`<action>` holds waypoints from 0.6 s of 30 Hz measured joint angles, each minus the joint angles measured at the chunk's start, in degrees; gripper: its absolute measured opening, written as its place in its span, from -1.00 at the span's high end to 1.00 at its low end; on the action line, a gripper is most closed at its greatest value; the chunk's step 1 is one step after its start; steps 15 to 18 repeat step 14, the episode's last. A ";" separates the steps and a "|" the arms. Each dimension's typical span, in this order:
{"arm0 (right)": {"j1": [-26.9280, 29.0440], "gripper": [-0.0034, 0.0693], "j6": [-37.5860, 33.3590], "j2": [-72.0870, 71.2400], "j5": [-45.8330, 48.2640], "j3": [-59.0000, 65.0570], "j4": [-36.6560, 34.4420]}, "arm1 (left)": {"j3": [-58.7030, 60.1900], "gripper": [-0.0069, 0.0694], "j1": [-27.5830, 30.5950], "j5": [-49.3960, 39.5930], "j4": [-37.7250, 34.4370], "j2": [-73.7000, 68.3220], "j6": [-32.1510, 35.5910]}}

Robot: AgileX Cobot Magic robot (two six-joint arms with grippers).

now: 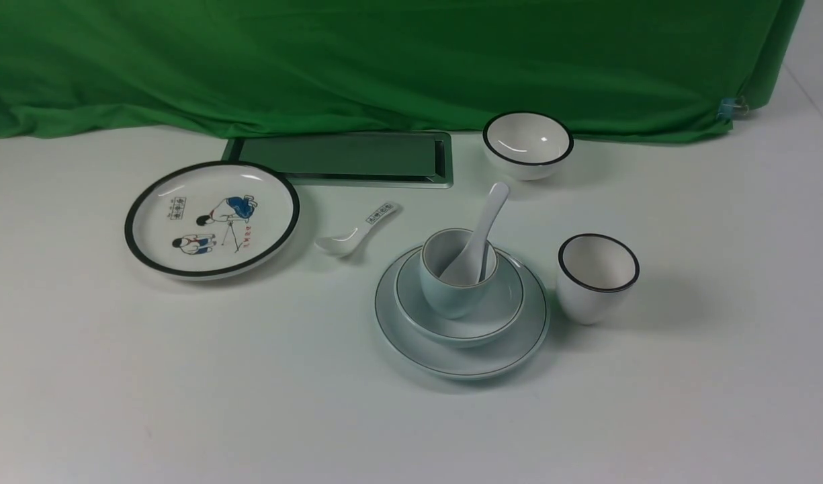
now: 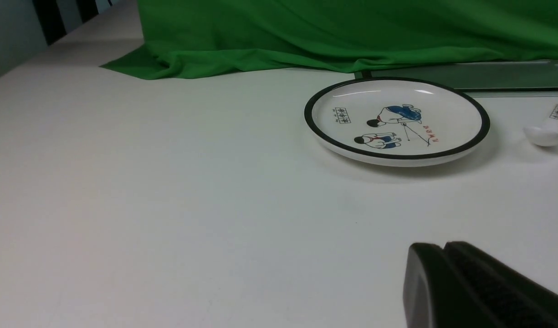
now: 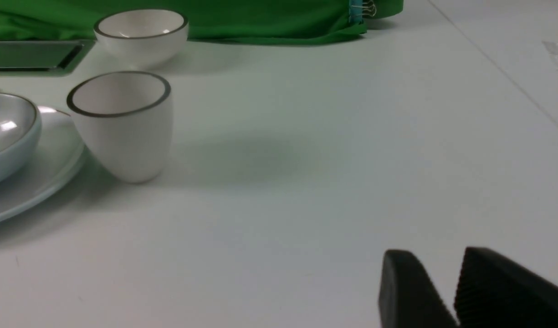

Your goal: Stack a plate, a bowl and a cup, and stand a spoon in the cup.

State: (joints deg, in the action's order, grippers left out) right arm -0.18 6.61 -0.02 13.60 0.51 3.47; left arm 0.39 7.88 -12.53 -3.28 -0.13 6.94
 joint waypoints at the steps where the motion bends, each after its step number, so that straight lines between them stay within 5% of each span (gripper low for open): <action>1: 0.00 0.30 0.00 0.00 0.00 0.00 0.00 | 0.00 0.89 0.00 0.00 0.00 0.00 0.00; 18: 0.00 0.25 0.00 0.00 0.00 0.00 0.00 | 0.00 0.89 0.00 -0.04 -0.02 0.00 0.00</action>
